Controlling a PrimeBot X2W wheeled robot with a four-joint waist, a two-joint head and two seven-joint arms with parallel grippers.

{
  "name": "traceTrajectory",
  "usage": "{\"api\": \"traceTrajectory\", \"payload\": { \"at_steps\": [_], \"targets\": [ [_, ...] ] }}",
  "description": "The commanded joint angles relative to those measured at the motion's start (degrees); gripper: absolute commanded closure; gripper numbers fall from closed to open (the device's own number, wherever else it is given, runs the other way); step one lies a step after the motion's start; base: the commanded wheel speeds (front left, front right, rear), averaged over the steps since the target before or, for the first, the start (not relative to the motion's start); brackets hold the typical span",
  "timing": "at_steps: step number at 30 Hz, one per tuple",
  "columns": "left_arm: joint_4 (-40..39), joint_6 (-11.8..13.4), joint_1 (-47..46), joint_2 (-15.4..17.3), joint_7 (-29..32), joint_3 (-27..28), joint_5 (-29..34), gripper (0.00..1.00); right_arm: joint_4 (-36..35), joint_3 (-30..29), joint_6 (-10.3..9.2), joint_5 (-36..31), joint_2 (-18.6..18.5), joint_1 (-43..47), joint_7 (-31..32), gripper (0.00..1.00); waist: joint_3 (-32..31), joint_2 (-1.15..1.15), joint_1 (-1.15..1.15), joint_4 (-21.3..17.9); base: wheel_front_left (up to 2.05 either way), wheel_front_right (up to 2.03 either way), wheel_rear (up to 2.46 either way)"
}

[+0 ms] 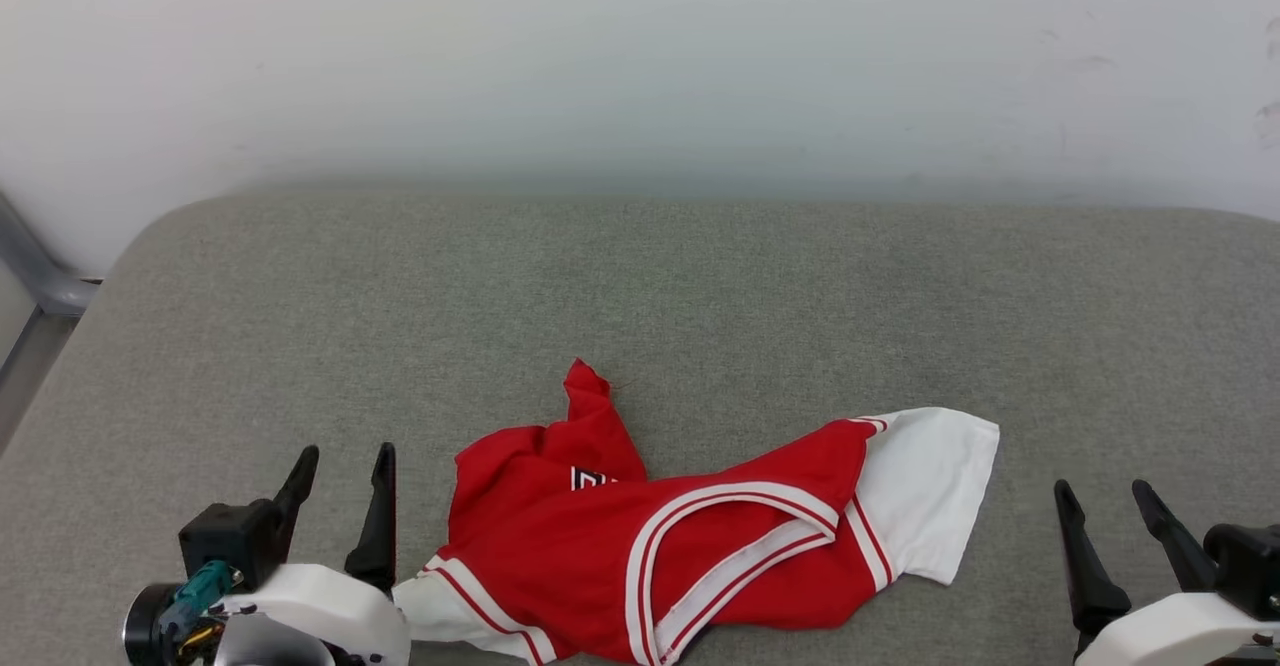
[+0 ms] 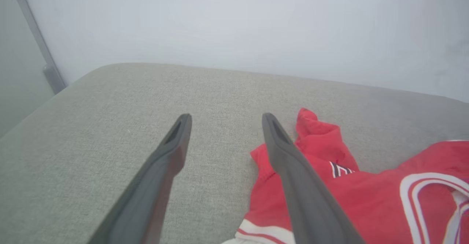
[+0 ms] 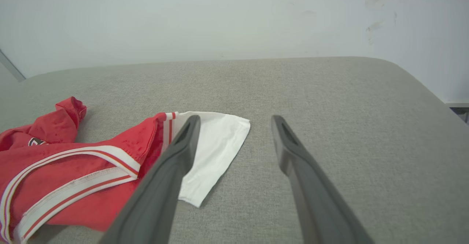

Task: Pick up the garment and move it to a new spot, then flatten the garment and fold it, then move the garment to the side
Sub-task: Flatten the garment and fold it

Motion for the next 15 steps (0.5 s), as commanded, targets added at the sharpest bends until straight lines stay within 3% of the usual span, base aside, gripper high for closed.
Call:
{"api": "traceTrajectory", "payload": {
  "at_steps": [1, 9, 15],
  "targets": [
    [-0.9, -0.6, -1.1, -0.2, -2.0, -0.3, 1.6, 0.00, -0.5, -0.4, -0.04, -0.5, 0.1, -0.5, 0.3, 0.00, -0.2, 0.00, 0.00, -0.2, 0.00, 0.00, 0.00],
    [-4.4, -1.6, -1.3, -3.4, -4.5, -0.3, 5.9, 0.00, 2.4, -1.5, -0.04, 0.6, -2.0, -2.8, 3.7, 0.00, -0.1, 0.00, 0.00, 0.0, 0.00, 0.00, 0.00],
    [-7.1, -2.0, -1.1, -5.6, -4.6, -0.2, 8.1, 0.00, 11.0, 0.0, -0.04, 5.9, -7.7, -8.4, 11.9, 0.00, 1.5, 0.00, 0.00, 1.2, 0.00, 0.00, 0.00]
  ]
}}
